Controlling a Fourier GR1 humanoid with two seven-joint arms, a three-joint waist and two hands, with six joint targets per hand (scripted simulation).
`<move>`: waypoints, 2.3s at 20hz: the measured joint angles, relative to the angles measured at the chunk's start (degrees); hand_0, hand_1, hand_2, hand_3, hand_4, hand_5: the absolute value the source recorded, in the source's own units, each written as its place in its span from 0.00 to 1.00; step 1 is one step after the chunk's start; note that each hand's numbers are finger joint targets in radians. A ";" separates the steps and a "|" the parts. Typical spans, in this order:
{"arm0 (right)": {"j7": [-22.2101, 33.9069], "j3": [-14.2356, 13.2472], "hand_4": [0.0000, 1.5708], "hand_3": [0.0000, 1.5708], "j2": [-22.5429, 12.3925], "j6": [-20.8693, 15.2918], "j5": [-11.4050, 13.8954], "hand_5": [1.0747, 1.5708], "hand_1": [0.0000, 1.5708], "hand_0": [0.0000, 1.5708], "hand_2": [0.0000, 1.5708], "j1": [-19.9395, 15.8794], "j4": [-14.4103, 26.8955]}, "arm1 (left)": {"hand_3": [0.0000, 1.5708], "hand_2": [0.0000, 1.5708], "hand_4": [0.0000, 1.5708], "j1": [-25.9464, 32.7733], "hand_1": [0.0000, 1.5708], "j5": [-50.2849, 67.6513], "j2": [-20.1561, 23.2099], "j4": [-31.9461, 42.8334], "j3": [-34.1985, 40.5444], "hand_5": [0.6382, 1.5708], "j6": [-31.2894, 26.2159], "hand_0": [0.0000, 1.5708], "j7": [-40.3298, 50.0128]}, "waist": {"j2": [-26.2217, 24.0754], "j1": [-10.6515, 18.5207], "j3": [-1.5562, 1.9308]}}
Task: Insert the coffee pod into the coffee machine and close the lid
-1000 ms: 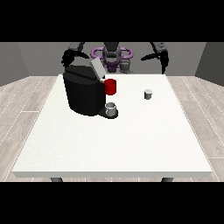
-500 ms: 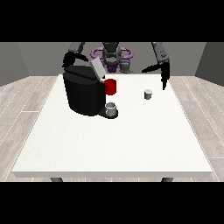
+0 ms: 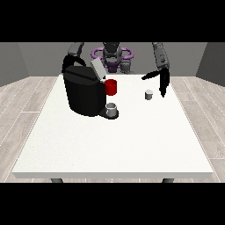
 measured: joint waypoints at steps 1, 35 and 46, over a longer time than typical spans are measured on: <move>0.51 -0.09 0.27 0.00 0.03 -0.31 0.20 1.00 0.00 0.00 0.00 -0.80 0.56 | 0.00 0.24 0.00 -0.61 0.00 -0.81 -0.69 0.54 -0.73 1.00 0.41 0.00 0.29 | 0.02 0.16 0.00; -2.05 -1.31 0.25 0.00 0.53 -0.70 -0.82 1.00 0.00 0.00 0.00 -3.47 4.76 | 0.57 0.71 0.18 -8.97 0.65 -22.08 0.96 20.11 -5.62 1.00 17.91 0.65 -10.88 | 2.61 -1.60 0.15; -2.86 -2.75 0.31 0.00 0.57 -1.19 -1.49 1.00 0.00 0.00 0.00 -3.86 8.96 | 0.86 0.90 0.37 -13.87 0.88 -23.50 2.41 19.94 -6.23 1.00 12.62 0.88 -13.88 | 0.53 -0.15 0.03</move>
